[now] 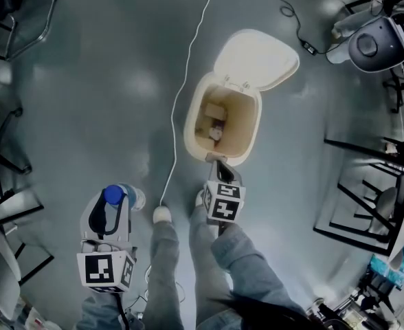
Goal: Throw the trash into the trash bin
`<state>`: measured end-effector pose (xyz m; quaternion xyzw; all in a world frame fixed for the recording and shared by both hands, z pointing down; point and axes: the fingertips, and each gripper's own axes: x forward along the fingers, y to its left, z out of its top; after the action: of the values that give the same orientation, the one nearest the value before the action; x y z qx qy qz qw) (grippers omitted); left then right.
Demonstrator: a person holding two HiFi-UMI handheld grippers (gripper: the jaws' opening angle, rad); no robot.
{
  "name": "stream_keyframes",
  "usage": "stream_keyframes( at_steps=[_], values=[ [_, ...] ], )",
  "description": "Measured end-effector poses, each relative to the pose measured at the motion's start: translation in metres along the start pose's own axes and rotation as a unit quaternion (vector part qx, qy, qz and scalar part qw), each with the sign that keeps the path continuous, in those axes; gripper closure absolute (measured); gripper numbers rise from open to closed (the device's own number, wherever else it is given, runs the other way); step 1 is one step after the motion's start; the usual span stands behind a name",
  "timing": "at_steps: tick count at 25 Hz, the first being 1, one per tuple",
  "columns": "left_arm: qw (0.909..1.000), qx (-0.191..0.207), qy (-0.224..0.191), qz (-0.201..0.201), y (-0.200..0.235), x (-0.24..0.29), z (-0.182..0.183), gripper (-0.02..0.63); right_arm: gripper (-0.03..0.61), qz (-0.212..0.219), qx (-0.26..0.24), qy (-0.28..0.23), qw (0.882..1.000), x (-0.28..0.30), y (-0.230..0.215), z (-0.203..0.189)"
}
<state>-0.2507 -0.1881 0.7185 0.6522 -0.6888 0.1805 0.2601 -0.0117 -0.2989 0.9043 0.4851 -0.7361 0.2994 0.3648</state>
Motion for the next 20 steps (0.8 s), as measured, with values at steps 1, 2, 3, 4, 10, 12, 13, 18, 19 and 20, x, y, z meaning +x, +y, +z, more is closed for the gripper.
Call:
stream_keyframes(
  at_steps=[1, 2, 3, 4, 10, 12, 13, 18, 19, 20],
  values=[
    [1.0, 0.0, 0.0, 0.0, 0.0, 0.0, 0.0, 0.43, 0.574, 0.002, 0.0, 0.001, 1.0, 0.0, 0.0, 0.0],
    [1.0, 0.0, 0.0, 0.001, 0.0, 0.0, -0.001, 0.43, 0.574, 0.003, 0.0, 0.002, 1.0, 0.0, 0.0, 0.001],
    [1.0, 0.0, 0.001, 0.002, 0.0, -0.001, -0.002, 0.428, 0.574, 0.004, -0.001, 0.002, 1.0, 0.0, 0.0, 0.001],
    [1.0, -0.001, 0.002, 0.002, 0.0, -0.002, -0.003, 0.43, 0.574, 0.005, -0.001, 0.001, 1.0, -0.001, 0.0, 0.002],
    [1.0, 0.002, 0.006, 0.005, -0.001, -0.005, -0.003, 0.428, 0.574, 0.012, -0.007, 0.001, 1.0, -0.002, 0.0, 0.006],
    [1.0, 0.005, 0.004, 0.006, -0.001, -0.006, -0.003, 0.428, 0.574, 0.013, -0.005, 0.003, 1.0, -0.004, -0.001, 0.006],
    [1.0, 0.006, 0.003, 0.005, -0.002, -0.006, -0.002, 0.428, 0.574, 0.013, -0.001, 0.002, 1.0, -0.006, -0.002, 0.008],
    [0.9999, 0.014, -0.003, 0.001, -0.009, -0.005, 0.013, 0.428, 0.574, 0.015, 0.017, -0.022, 1.0, -0.019, -0.007, 0.03],
    [0.9999, 0.015, -0.005, 0.0, -0.011, -0.005, 0.017, 0.429, 0.575, 0.015, 0.018, -0.027, 0.999, -0.023, -0.009, 0.036],
    [0.9998, 0.017, -0.008, -0.002, -0.013, -0.005, 0.02, 0.43, 0.574, 0.015, 0.019, -0.033, 0.999, -0.027, -0.011, 0.042]
  ],
)
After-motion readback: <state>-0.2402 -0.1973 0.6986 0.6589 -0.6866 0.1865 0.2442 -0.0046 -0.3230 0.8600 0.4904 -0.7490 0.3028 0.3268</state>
